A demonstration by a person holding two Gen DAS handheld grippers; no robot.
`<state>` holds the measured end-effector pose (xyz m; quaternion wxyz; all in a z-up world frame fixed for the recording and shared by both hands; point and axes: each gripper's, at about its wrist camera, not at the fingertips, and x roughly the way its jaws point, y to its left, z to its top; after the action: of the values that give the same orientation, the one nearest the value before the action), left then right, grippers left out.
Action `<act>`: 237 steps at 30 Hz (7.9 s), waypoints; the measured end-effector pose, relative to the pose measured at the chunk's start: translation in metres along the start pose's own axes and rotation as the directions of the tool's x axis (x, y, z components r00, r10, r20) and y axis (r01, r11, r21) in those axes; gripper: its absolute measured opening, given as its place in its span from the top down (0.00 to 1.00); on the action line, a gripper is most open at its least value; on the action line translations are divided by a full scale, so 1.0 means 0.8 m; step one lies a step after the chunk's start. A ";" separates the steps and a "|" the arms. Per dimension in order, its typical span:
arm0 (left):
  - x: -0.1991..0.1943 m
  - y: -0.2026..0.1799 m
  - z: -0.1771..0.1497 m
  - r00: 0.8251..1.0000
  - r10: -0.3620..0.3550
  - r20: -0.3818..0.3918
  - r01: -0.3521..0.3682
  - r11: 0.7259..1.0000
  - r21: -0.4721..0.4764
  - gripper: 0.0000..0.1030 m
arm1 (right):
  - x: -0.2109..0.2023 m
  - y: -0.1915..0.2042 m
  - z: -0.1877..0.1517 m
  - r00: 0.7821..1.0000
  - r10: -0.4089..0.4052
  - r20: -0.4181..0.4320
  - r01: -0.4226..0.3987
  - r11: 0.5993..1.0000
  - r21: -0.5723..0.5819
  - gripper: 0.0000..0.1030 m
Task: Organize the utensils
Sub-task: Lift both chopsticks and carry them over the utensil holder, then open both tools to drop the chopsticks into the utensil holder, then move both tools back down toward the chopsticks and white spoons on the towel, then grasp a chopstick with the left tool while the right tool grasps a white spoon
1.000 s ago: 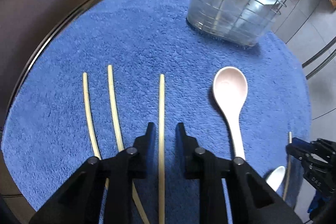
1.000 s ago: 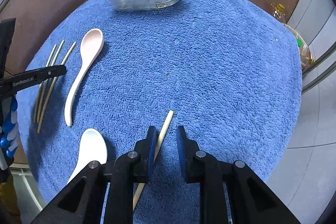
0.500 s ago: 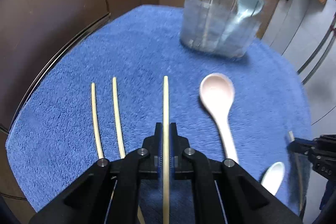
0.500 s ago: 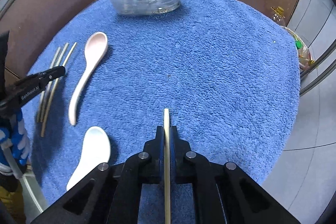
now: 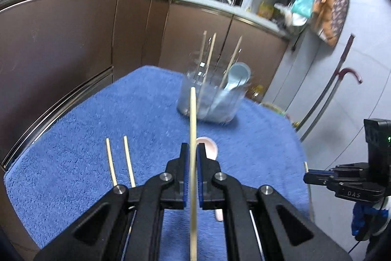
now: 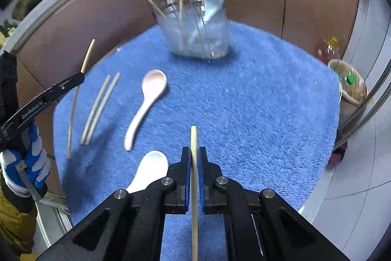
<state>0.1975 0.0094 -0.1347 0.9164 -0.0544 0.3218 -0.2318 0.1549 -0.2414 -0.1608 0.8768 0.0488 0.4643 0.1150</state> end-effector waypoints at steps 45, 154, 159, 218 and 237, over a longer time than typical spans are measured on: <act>0.243 -0.055 0.231 0.829 0.332 0.450 -0.249 0.939 -0.236 0.95 | 0.063 -0.043 0.267 0.729 0.190 0.657 -0.066 0.976 -0.210 0.94; -0.001 0.025 -0.053 0.912 0.389 -0.134 -0.408 0.895 -0.179 0.49 | -0.013 0.074 -0.022 0.959 -0.133 0.251 0.200 0.943 -0.264 0.54; 0.009 0.039 -0.056 0.904 0.397 -0.157 -0.422 0.888 -0.185 0.49 | 0.001 0.075 -0.019 0.964 -0.129 0.232 0.191 0.944 -0.270 0.54; 0.208 0.105 0.018 0.857 0.254 -0.447 -0.341 0.932 -0.123 0.95 | 0.117 -0.020 -0.034 0.904 0.399 -0.154 -0.380 0.915 0.138 0.92; 0.084 0.004 0.017 0.940 0.275 -0.200 -0.287 0.957 -0.037 0.95 | 0.039 -0.025 -0.059 0.934 0.353 -0.059 -0.346 0.933 0.099 0.94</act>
<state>0.2531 -0.0191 -0.1630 0.9022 -0.0154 0.4211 -0.0921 0.1363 -0.2536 -0.2163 0.8212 0.1645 0.4856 0.2504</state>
